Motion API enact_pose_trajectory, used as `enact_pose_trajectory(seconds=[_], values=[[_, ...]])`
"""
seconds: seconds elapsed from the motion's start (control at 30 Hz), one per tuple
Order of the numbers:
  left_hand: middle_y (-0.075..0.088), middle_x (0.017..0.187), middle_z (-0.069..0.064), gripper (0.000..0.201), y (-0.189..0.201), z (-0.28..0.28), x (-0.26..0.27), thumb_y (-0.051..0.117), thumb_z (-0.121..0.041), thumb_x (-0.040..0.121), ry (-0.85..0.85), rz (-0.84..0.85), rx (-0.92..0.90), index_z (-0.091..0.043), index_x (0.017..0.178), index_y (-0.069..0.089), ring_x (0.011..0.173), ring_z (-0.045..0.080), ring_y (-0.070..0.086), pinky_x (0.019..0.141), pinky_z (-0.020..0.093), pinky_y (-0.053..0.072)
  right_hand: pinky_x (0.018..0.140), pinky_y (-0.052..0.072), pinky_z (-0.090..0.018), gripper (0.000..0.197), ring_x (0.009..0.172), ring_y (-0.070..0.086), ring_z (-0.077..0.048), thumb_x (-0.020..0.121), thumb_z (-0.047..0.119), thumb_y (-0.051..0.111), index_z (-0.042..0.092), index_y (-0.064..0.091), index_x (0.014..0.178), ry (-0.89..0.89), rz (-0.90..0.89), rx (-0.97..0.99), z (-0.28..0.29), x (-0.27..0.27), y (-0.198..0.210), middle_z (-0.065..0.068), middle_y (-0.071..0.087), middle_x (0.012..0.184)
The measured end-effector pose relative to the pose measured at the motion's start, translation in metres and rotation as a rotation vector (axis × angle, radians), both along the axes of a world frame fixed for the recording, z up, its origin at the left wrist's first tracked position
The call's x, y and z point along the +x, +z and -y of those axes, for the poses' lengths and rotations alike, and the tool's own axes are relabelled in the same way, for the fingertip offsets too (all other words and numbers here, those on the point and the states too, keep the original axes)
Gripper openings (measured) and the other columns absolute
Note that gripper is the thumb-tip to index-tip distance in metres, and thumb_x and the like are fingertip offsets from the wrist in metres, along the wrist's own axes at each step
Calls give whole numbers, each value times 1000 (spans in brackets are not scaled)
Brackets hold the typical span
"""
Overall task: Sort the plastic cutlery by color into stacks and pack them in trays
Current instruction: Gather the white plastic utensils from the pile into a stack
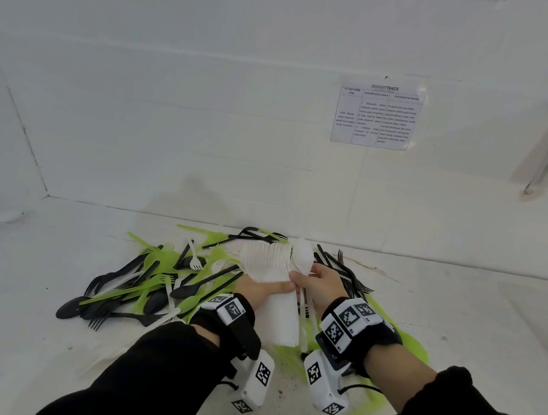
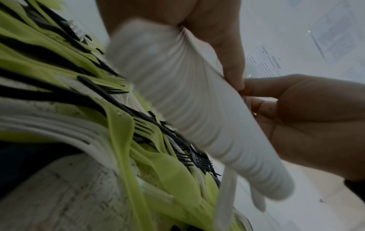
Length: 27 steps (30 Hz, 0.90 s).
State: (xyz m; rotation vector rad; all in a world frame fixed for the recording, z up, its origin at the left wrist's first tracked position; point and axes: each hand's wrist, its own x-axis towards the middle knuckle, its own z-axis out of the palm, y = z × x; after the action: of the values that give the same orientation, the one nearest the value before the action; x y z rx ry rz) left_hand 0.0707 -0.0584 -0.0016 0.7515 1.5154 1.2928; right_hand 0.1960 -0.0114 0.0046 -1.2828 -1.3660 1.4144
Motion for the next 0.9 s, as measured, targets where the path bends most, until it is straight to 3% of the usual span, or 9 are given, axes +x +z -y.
enact_pose_trajectory(seconds=[0.13,0.33,0.4,0.47,0.5,0.63,0.8,0.9], values=[[67,111,11,44,0,0,0,86,-11,62,2,-14,-9,-14,98,61,102,29,63,94,43,50,90,51,-53,16,93,67,-36,80,7,68,19,68,69,14,6,-34,2,-1,2,-11,71,84],[64,107,7,51,4,-3,4,83,-13,66,37,-38,-22,-6,111,60,102,27,61,88,36,50,89,51,-52,14,92,67,-38,87,16,62,19,67,74,49,44,11,0,0,2,-18,71,94],[63,105,7,45,5,-5,6,83,-13,67,36,-41,-22,-9,106,60,100,26,60,87,34,49,70,57,-43,11,69,67,-31,90,16,59,16,64,80,27,19,14,1,1,5,-16,69,81],[63,102,6,38,6,-5,8,82,-12,67,28,-41,-30,-11,98,60,97,24,60,86,34,50,45,49,-26,10,44,54,-17,92,12,54,12,58,83,2,-34,-9,2,2,8,-8,58,63],[63,101,6,40,7,-5,9,84,-13,65,33,-44,-38,-9,98,61,97,24,61,87,35,50,42,45,-23,12,41,51,-14,93,9,52,10,57,82,-7,-41,-19,1,2,9,-6,56,61],[67,109,11,73,7,-5,13,91,-26,41,61,-12,-48,-4,105,65,99,27,64,89,43,53,50,50,-27,16,48,55,-17,90,2,53,6,54,75,-74,-77,-37,-2,4,10,-9,58,64],[66,105,9,54,8,-4,10,87,-16,58,52,-31,-59,-5,105,63,100,27,63,90,42,52,62,53,-34,20,59,56,-19,92,7,53,8,55,72,-82,-62,-42,2,3,13,-7,60,68],[67,107,6,79,10,-3,13,91,-33,38,30,-59,-45,-4,106,65,100,25,64,91,41,52,75,52,-41,21,64,57,-22,90,21,58,9,60,74,-46,121,5,4,4,13,-5,59,67]])
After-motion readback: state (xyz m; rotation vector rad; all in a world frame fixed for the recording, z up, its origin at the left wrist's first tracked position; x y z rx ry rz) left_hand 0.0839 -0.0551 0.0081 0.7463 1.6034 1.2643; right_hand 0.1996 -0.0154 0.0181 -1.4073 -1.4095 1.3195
